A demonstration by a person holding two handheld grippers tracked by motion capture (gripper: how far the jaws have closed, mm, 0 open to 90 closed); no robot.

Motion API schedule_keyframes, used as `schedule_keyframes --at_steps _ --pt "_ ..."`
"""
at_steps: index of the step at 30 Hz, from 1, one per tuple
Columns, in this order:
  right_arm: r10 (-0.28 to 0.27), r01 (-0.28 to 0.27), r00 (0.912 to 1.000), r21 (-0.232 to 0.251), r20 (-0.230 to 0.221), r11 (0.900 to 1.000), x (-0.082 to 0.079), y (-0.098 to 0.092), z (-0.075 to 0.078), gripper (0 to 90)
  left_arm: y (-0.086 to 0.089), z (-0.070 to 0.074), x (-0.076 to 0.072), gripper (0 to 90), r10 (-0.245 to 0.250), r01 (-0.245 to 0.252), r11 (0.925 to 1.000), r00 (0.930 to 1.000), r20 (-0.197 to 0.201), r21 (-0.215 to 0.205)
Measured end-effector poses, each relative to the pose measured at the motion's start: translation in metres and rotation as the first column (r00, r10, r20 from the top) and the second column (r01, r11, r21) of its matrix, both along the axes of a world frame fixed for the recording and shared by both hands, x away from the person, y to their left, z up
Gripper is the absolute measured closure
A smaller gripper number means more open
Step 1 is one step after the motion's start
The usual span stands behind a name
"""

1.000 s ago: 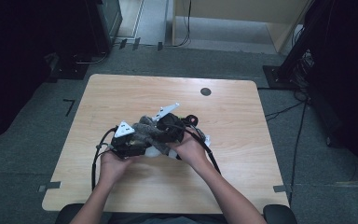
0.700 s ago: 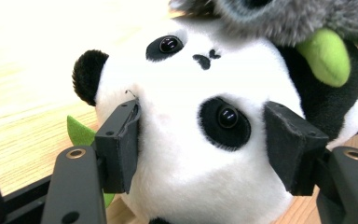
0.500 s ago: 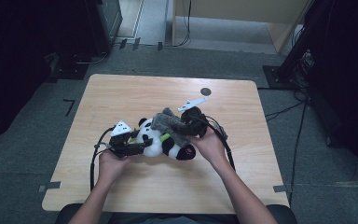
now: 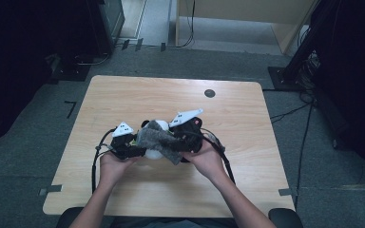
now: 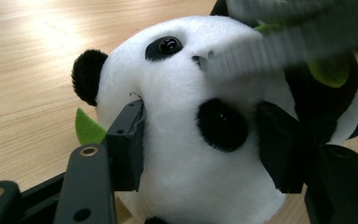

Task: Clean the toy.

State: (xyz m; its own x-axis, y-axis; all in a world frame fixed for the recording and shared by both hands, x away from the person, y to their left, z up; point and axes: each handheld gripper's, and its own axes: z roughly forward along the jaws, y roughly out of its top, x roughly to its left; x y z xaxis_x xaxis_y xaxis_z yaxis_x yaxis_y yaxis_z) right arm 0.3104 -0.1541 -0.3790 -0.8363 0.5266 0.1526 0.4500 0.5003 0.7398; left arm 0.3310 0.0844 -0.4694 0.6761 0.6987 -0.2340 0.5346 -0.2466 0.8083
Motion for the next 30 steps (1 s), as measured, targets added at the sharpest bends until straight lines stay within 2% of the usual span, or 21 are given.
schedule_keyframes --at_steps 5,10,14,17,20,25,28,30 --pt "0.032 -0.033 0.9990 -0.016 -0.032 0.999 -0.017 0.007 -0.021 73.3 0.000 0.000 0.000 39.5 -0.003 0.003 1.0000 1.0000 0.003 0.003" --pt "0.050 -0.052 0.9971 -0.021 -0.058 0.998 -0.024 0.007 -0.041 73.5 0.000 0.000 0.000 39.4 -0.008 0.008 0.9999 0.9999 0.011 0.015" --pt "0.051 -0.055 0.9962 -0.051 -0.071 0.997 -0.031 0.001 -0.056 73.6 0.000 0.000 0.001 39.4 -0.006 0.006 0.9999 1.0000 0.006 0.011" --pt "0.054 -0.062 0.9953 -0.096 -0.080 0.994 -0.033 -0.002 -0.066 73.6 -0.001 0.001 0.001 39.4 0.001 -0.001 0.9999 1.0000 0.004 0.010" --pt "0.065 -0.075 0.9948 -0.126 -0.079 0.989 -0.033 0.002 -0.070 73.6 -0.002 0.001 0.001 39.4 0.010 -0.010 0.9999 0.9999 0.003 0.010" --pt "0.109 -0.120 0.9900 -0.131 -0.090 0.984 -0.031 0.024 -0.068 73.6 -0.002 0.002 0.001 39.5 0.019 -0.018 0.9998 0.9998 -0.007 0.003" --pt "0.114 -0.126 0.9904 -0.160 -0.078 0.979 -0.025 0.038 -0.072 73.6 -0.002 0.002 0.001 39.6 0.018 -0.018 0.9998 0.9998 -0.006 0.003" --pt "0.099 -0.106 0.9938 -0.187 -0.050 0.977 -0.022 0.042 -0.075 73.7 -0.001 0.002 0.001 39.9 0.023 -0.023 0.9997 0.9997 -0.008 0.000"
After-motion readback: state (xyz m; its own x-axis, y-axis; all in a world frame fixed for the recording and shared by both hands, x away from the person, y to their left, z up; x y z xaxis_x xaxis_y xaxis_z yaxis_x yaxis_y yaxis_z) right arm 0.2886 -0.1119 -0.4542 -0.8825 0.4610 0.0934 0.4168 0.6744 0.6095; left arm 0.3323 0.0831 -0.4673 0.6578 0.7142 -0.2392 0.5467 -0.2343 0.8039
